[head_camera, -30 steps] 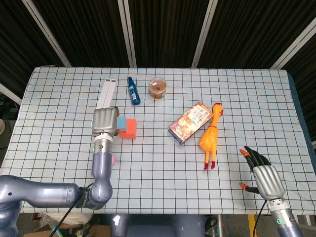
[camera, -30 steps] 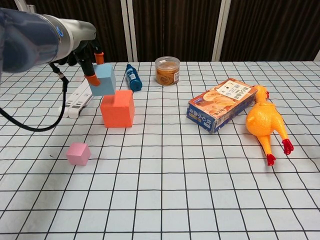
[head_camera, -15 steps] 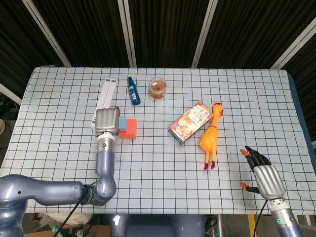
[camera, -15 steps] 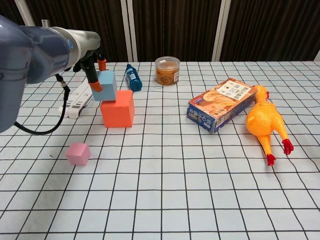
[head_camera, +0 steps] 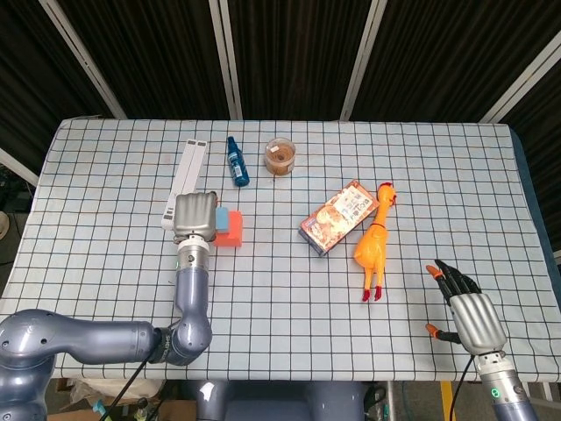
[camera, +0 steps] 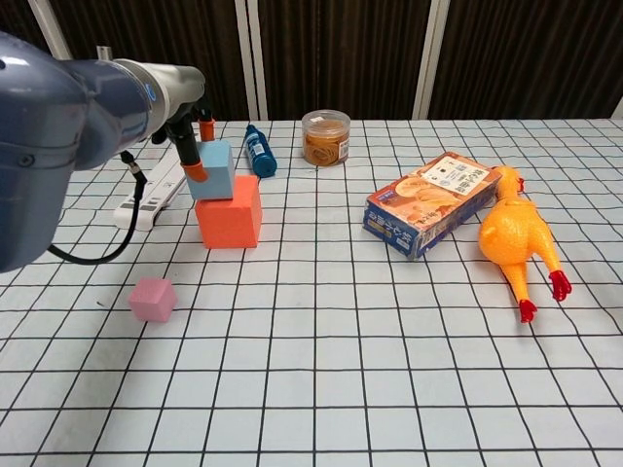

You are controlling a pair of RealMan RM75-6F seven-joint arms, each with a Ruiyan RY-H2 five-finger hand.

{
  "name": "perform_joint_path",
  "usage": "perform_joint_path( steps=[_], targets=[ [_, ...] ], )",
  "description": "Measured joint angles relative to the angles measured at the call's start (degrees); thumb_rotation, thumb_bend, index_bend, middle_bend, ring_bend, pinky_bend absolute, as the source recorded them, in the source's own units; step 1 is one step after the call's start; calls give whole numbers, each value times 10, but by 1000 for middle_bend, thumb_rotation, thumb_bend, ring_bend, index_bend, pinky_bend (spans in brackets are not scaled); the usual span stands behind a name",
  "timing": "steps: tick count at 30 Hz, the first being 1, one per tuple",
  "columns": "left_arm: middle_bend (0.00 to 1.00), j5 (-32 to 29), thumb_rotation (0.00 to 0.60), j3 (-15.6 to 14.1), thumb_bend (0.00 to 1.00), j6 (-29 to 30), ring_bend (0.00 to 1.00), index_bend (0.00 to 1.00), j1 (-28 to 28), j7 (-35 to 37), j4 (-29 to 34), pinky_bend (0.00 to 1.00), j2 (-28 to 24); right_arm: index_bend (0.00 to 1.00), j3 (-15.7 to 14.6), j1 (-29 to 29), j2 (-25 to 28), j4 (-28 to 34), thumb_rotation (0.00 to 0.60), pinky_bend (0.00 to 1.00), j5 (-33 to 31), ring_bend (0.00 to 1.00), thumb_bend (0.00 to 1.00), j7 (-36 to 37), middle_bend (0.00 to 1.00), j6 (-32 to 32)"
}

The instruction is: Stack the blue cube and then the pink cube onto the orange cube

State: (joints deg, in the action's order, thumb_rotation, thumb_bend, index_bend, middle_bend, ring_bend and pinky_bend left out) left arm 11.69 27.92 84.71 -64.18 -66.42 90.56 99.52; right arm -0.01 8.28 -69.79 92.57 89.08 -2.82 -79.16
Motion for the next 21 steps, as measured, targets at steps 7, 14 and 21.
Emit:
perform_joint_path(
  steps=[7, 14, 21],
  targets=[
    [1000, -5, 600, 5, 318, 5, 787, 424, -4, 0, -5, 772, 8, 119, 0, -1, 1, 0, 600, 200, 2, 128, 160, 3, 73, -3],
    [1000, -2, 600, 9, 319, 8, 787, 422, -8, 0, -9, 772, 14, 119, 0, 0, 1, 0, 600, 200, 3, 128, 160, 3, 74, -3],
    [1000, -6, 600, 13, 318, 10, 787, 420, -12, -4, -14, 772, 19, 119, 1, 0, 1, -1, 600, 200, 3, 128, 160, 5, 74, -4]
  ],
)
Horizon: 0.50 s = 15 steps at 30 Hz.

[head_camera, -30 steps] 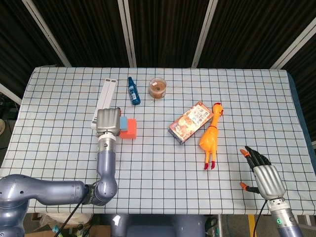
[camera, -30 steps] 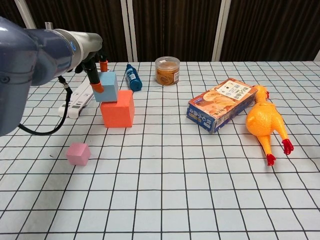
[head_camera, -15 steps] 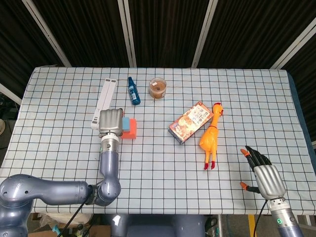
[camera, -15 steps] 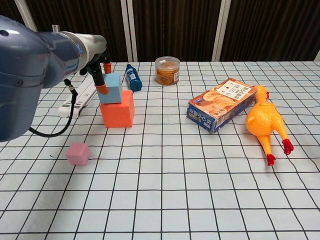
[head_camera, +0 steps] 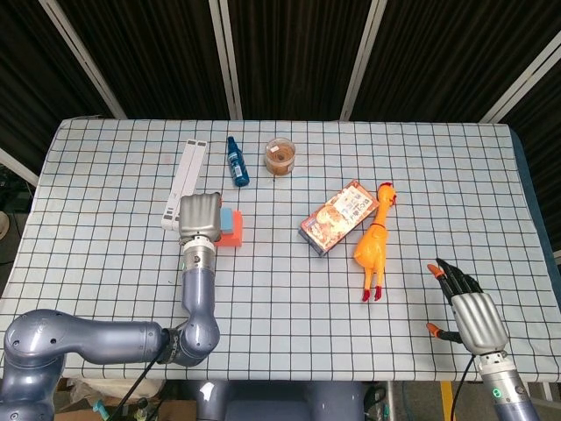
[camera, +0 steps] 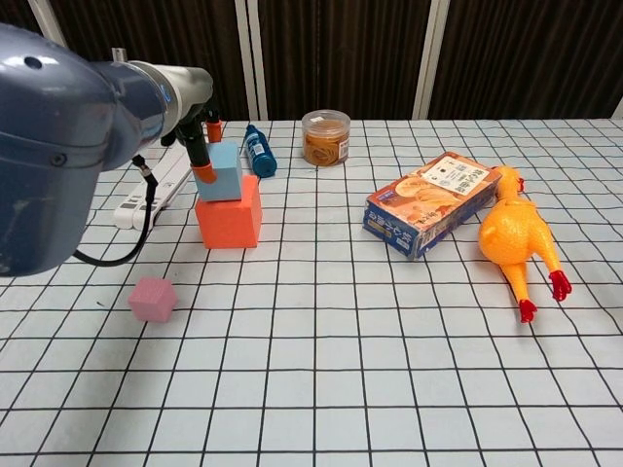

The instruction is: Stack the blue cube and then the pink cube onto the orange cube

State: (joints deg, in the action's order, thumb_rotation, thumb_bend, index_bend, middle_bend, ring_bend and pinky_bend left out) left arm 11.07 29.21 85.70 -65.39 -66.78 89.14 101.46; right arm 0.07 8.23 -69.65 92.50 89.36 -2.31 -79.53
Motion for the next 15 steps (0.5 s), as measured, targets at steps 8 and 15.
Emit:
perform_joint_path(
  steps=[8, 15],
  targets=[
    [1000, 1, 600, -2, 318, 1, 787, 413, 0, -2, -2, 772, 3, 119, 0, -1, 0, 0, 600, 200, 0, 128, 160, 1, 74, -2],
    [1000, 0, 600, -2, 272, 1, 787, 318, 1, -5, -2, 772, 2, 119, 0, 0, 0, 0, 600, 200, 1, 128, 160, 1, 74, -1]
  ],
)
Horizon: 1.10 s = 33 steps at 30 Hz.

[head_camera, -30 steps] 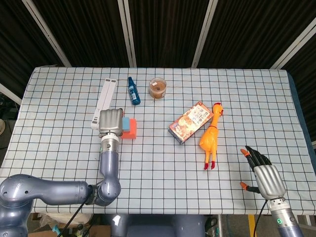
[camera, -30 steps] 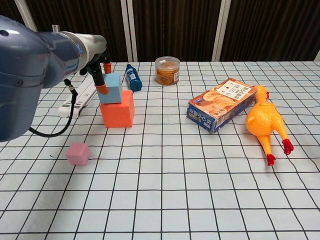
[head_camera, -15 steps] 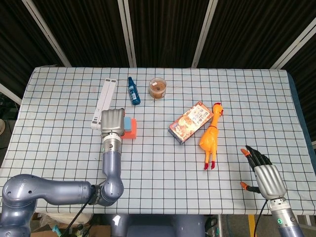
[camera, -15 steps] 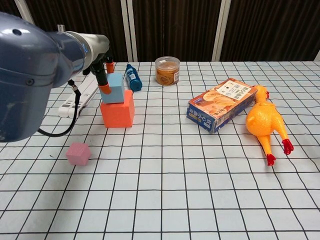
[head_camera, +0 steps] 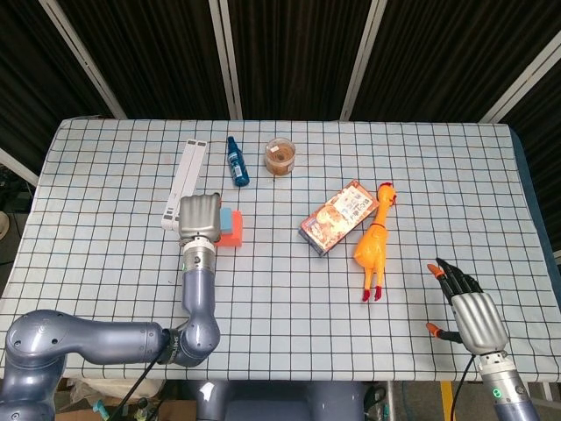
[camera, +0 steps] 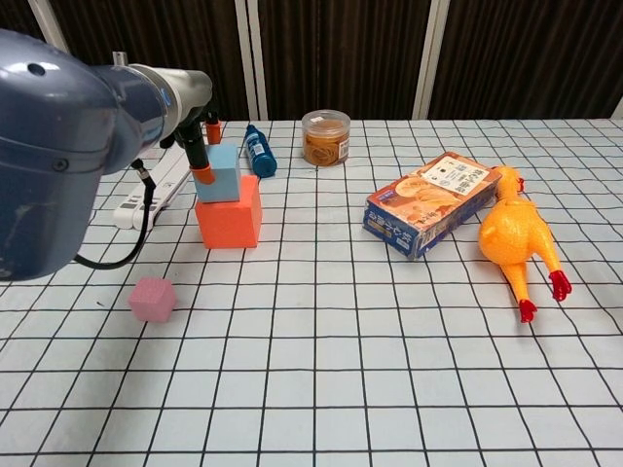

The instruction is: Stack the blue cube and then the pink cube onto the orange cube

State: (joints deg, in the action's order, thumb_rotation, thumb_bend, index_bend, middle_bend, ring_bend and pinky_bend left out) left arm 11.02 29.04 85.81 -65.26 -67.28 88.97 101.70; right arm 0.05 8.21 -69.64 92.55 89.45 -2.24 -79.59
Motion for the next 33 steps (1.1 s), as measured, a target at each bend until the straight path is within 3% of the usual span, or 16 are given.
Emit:
perform_joint_path(
  steps=[11, 15, 18, 24, 28, 33],
  targets=[
    [1000, 0, 600, -2, 262, -2, 787, 253, -2, -10, 8, 772, -3, 119, 1, 0, 0, 1, 600, 200, -1, 128, 161, -2, 74, 1],
    [1000, 10, 600, -1, 262, 8, 787, 255, -1, -13, 39, 772, -17, 119, 1, 1, 0, 0, 600, 200, -1, 128, 161, -1, 74, 0],
    [1000, 29, 600, 3, 261, 30, 787, 262, 6, -16, 102, 772, -50, 119, 1, 1, 0, 1, 600, 200, 0, 128, 161, 0, 73, 0],
    [1000, 83, 600, -4, 261, 73, 787, 288, 52, -9, 288, 772, -164, 119, 0, 0, 3, 9, 600, 200, 4, 128, 161, -2, 74, -5],
    [1000, 138, 600, -47, 262, 78, 787, 305, 117, 25, 388, 772, -254, 119, 0, -2, 5, 15, 600, 200, 8, 128, 161, -5, 74, -10],
    [1000, 206, 600, -135, 261, 45, 787, 326, 181, 90, 407, 772, -287, 119, 0, -4, 6, 17, 600, 200, 8, 128, 160, -6, 74, -12]
  ],
)
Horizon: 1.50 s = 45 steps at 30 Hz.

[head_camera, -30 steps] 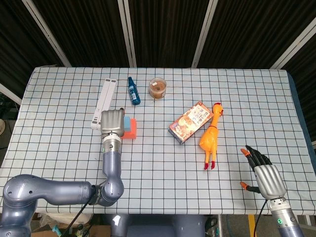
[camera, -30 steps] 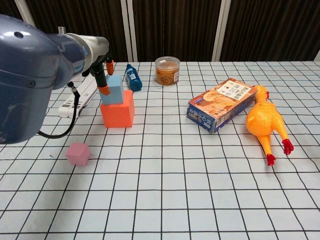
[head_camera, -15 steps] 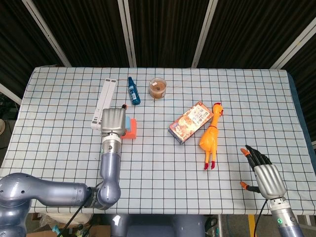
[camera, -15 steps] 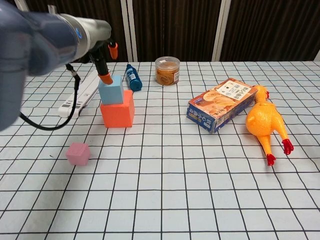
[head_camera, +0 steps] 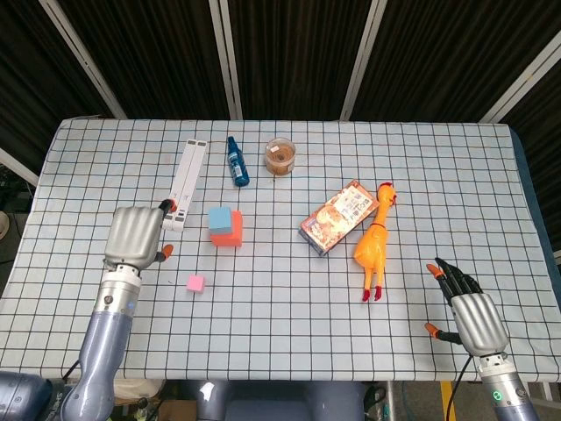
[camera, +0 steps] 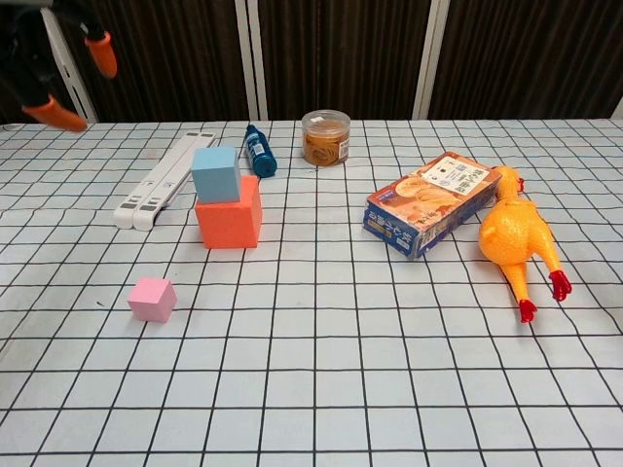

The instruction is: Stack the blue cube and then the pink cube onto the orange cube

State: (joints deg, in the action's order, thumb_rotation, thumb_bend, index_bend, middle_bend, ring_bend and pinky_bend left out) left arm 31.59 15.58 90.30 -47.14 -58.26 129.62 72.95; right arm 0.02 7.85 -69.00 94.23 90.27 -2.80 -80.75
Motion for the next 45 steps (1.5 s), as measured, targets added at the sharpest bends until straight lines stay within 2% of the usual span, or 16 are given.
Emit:
perform_joint_path(
  steps=[4, 9, 16, 22, 34, 45],
  targets=[
    [1000, 51, 600, -70, 261, -35, 787, 327, 27, 38, -30, 773, 7, 119, 0, 2, -1, -2, 600, 200, -1, 128, 161, -1, 74, 5],
    [1000, 62, 600, -96, 261, -63, 787, 326, 40, 58, -93, 773, 58, 119, 0, 1, 0, -1, 600, 200, -1, 128, 161, 1, 74, 3],
    [1000, 44, 600, -100, 261, -82, 787, 337, 36, 51, -150, 774, 120, 119, 0, -1, 3, -2, 600, 200, 0, 128, 160, 8, 73, 0],
    [1000, 27, 600, -103, 261, -90, 787, 338, 30, 34, -176, 774, 151, 119, 0, 0, 4, -3, 600, 200, 2, 128, 160, 12, 74, 0],
    [1000, 5, 600, -109, 262, -106, 787, 365, 26, 13, -220, 775, 189, 119, 0, 1, 2, -4, 600, 200, -1, 128, 160, 9, 74, 4],
    [1000, 4, 600, -109, 288, -106, 787, 375, 23, 1, -235, 775, 206, 119, 1, 1, 3, -5, 600, 200, -2, 128, 161, 14, 74, 4]
  ],
)
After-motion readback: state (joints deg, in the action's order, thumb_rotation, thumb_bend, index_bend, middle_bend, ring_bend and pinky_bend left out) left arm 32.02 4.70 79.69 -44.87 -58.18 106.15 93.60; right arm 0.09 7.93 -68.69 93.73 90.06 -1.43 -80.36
